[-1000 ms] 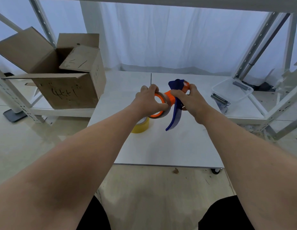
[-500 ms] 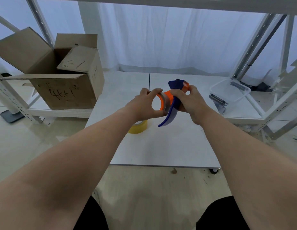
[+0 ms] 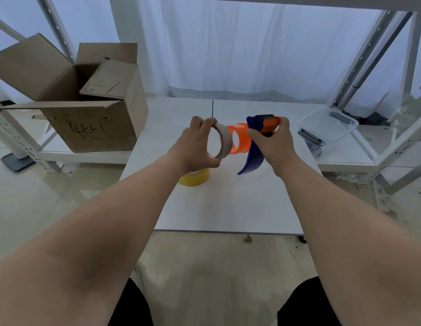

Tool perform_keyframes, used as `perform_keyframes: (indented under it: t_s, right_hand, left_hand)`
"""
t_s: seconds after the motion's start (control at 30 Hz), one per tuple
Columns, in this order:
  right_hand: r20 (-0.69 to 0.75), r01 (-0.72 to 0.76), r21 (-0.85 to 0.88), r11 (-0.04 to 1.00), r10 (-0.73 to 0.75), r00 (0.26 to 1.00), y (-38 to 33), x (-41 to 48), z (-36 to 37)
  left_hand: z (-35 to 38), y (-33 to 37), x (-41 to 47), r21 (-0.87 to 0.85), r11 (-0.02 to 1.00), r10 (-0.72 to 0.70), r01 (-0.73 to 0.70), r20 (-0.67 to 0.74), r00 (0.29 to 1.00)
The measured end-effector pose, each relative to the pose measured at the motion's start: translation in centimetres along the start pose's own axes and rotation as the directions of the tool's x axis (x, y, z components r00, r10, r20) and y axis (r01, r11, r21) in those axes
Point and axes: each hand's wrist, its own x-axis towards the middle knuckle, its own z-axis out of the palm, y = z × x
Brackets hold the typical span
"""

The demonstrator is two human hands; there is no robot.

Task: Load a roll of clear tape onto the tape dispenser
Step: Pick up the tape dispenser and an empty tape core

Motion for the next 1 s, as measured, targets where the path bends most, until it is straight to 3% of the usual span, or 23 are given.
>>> perform_keyframes:
  t_s: [0.2, 0.37, 0.67, 0.9, 1.0]
  right_hand:
    - [-0.042, -0.098, 0.137, 0.986, 0.105, 0.994, 0.8, 1.4, -0.8]
    - [-0.002, -0.104, 0.065, 0.992, 0.105, 0.995, 1.6, 3.2, -1.5]
    - [0.053, -0.192, -0.003, 0.981, 0.192, 0.98, 4.8, 5.8, -1.7]
    - [0.091, -0.267, 0.085, 0.96, 0.259, 0.962, 8.0, 7.7, -1.6]
    - [0.107, -0.315, 0.072, 0.946, 0.306, 0.946, 9.6, 7.6, -1.6]
  left_hand:
    - [0.0, -0.6, 0.4, 0.035, 0.998, -0.06, 0.06, -0.011, 0.998]
    - [0.5, -0.5, 2.0, -0.059, 0.986, -0.155, 0.154, -0.018, 0.988]
    - [3.6, -1.6, 6.9, -0.026, 0.977, -0.211, 0.214, 0.074, 0.975]
    - [8.0, -2.2, 9.8, 0.153, 0.962, -0.253, 0.224, 0.211, 0.944]
    - [9.1, -2.4, 10.0, 0.173, 0.958, -0.261, 0.229, 0.191, 0.946]
